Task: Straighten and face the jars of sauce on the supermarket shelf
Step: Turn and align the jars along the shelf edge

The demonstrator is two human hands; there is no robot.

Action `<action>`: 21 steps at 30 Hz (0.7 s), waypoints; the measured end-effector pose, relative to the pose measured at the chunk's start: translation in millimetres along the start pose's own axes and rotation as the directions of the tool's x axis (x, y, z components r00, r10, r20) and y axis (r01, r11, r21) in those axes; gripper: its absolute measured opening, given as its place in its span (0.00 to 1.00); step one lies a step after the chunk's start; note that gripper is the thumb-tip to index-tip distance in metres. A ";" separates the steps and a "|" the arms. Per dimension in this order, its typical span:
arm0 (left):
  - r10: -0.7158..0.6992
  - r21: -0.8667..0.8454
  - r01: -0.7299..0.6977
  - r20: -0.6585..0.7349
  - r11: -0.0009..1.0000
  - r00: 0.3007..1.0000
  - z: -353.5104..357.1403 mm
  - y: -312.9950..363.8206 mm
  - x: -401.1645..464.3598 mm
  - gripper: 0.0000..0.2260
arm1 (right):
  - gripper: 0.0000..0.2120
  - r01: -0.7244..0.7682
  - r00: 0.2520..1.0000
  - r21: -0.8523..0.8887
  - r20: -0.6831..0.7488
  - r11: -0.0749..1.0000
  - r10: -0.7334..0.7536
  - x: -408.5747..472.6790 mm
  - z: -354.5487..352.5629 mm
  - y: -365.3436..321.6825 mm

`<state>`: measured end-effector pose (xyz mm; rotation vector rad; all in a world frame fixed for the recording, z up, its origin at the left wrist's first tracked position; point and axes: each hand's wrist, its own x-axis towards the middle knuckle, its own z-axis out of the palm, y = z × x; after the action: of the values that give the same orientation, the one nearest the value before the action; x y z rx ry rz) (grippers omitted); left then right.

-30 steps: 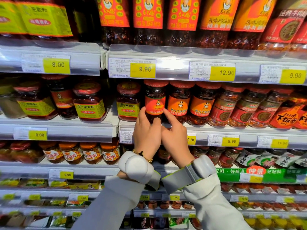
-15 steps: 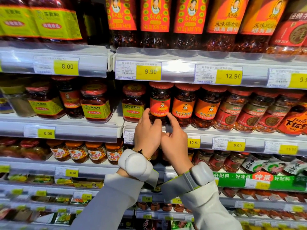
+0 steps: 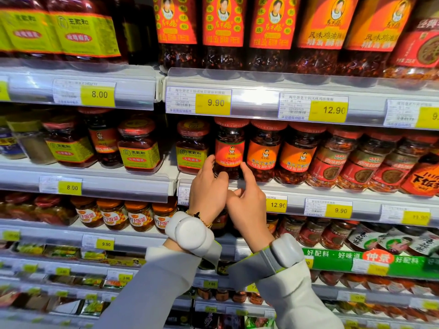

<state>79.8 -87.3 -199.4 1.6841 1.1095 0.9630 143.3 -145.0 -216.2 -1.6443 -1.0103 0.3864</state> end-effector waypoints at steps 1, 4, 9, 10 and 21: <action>-0.004 0.004 0.004 -0.003 1.000 1.000 -0.1 -0.6 0.1 0.24 | 0.33 -0.008 1.000 0.001 -0.008 1.000 0.008 -0.4 -0.3 -0.3; -0.015 0.016 0.015 -0.002 1.000 1.000 0.9 -0.4 -0.2 0.25 | 0.32 -0.014 1.000 0.010 -0.016 1.000 0.014 -1.4 -0.3 -0.7; -0.026 0.002 0.026 0.009 1.000 1.000 -0.3 -0.4 -1.3 0.26 | 0.33 0.010 1.000 0.005 0.008 1.000 -0.011 -2.7 -2.7 -0.9; -0.024 0.006 0.024 0.010 1.000 1.000 -1.2 -0.7 -1.7 0.26 | 0.32 0.010 1.000 0.004 0.020 1.000 -0.010 -2.2 -3.4 -1.7; 0.214 0.115 -0.184 -0.389 0.976 0.896 -51.7 -5.5 10.6 0.21 | 0.10 0.211 0.945 -0.055 -0.243 0.976 -0.218 -4.1 32.5 -21.1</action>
<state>34.2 -63.3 -186.8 1.7305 1.2630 1.4635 109.5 -127.2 -208.9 -1.5438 -0.9950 0.0193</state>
